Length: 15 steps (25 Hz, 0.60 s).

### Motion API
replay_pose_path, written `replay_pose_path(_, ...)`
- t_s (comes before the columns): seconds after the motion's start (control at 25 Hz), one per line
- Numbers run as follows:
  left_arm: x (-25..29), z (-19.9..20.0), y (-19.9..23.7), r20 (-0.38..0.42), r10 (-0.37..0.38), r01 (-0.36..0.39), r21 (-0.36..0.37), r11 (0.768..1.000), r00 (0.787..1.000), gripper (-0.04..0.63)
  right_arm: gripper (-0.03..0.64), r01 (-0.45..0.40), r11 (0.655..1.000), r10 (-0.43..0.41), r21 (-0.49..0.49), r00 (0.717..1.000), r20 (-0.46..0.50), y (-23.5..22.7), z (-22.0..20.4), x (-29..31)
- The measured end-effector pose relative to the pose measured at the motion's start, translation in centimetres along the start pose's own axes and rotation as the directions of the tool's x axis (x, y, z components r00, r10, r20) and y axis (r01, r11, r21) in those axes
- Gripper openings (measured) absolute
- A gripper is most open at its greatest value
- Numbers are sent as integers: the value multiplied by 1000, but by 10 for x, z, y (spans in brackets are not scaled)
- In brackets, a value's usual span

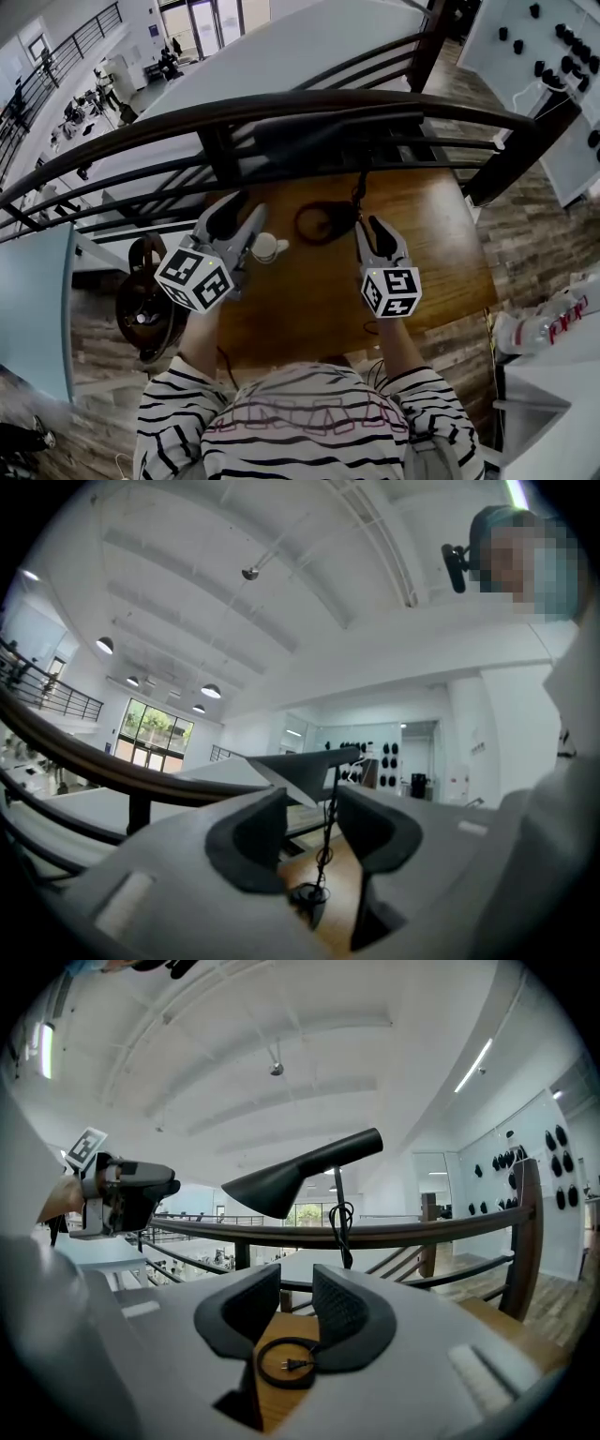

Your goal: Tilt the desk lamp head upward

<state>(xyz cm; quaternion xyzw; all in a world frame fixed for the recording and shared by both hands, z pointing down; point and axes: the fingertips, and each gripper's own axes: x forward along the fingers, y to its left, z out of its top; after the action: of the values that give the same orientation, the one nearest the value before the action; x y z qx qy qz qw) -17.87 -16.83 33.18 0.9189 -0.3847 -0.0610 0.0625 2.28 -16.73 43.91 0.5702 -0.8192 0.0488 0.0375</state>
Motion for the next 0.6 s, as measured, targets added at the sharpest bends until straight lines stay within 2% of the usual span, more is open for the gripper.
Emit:
replay_pose_path(0.24,-20,-24,-13,-40,-28,27,-2,1000,999,152,81,19,1000,-19,16,999,37,26,4,-28)
replay_pose_path(0.6,-56,-68,-39,-101,-83,83,-3,997,991,91,11,40,999,-42,33,998,49,61,-6,-73)
